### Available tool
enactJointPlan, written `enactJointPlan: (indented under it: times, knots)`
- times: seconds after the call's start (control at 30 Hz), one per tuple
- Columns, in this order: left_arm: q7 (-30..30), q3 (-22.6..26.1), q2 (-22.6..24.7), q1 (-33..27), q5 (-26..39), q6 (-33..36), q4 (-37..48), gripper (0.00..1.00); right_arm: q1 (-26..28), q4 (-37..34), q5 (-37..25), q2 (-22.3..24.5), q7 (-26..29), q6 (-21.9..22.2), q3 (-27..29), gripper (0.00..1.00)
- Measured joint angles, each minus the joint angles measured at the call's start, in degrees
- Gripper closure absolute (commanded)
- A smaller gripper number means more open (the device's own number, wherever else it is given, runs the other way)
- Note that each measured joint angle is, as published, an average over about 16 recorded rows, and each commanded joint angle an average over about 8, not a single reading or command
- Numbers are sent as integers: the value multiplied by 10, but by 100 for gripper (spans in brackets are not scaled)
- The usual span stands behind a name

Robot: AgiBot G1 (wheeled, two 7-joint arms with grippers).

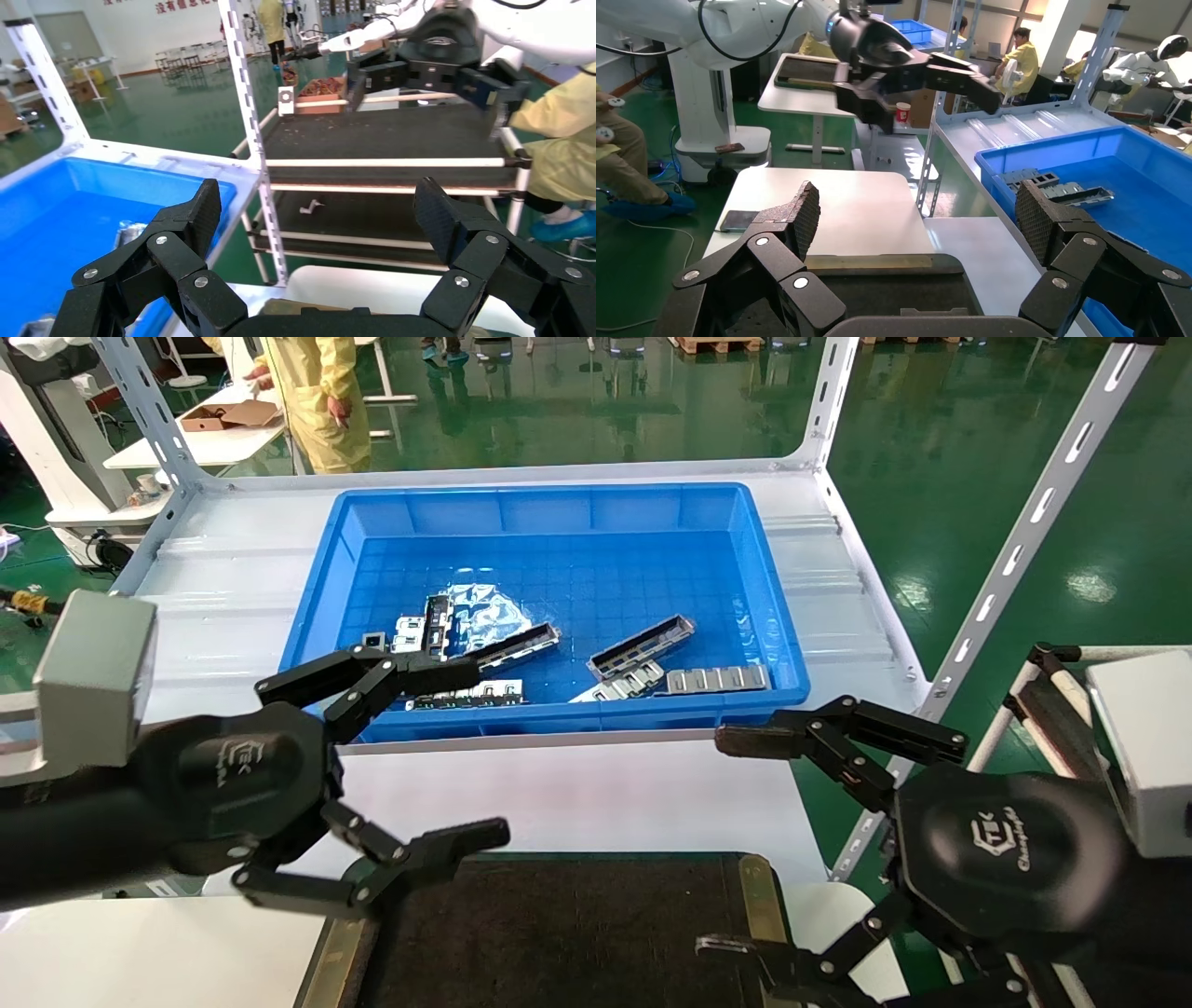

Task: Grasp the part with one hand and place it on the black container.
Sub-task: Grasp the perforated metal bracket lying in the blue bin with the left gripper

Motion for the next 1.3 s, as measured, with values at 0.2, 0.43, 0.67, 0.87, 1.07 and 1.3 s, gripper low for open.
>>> enactJointPlan:
  times: [0.2, 0.43, 0.67, 0.87, 1.07, 1.3]
  knots:
    - [6, 20, 36, -32, 44, -27, 26, 0, 0, 0, 0, 0, 0, 0, 0, 0]
    - [21, 52, 94, -83, 105, -57, 88, 0, 0, 0, 0, 0, 0, 0, 0, 0]
    - [51, 79, 164, -137, 154, -85, 188, 0, 0, 0, 0, 0, 0, 0, 0, 0]
    - [88, 95, 225, -181, 188, -119, 291, 0, 0, 0, 0, 0, 0, 0, 0, 0]
    - [128, 107, 285, -221, 216, -161, 399, 0, 0, 0, 0, 0, 0, 0, -1, 0]
    - [172, 117, 344, -261, 237, -215, 512, 0, 0, 0, 0, 0, 0, 0, -1, 0]
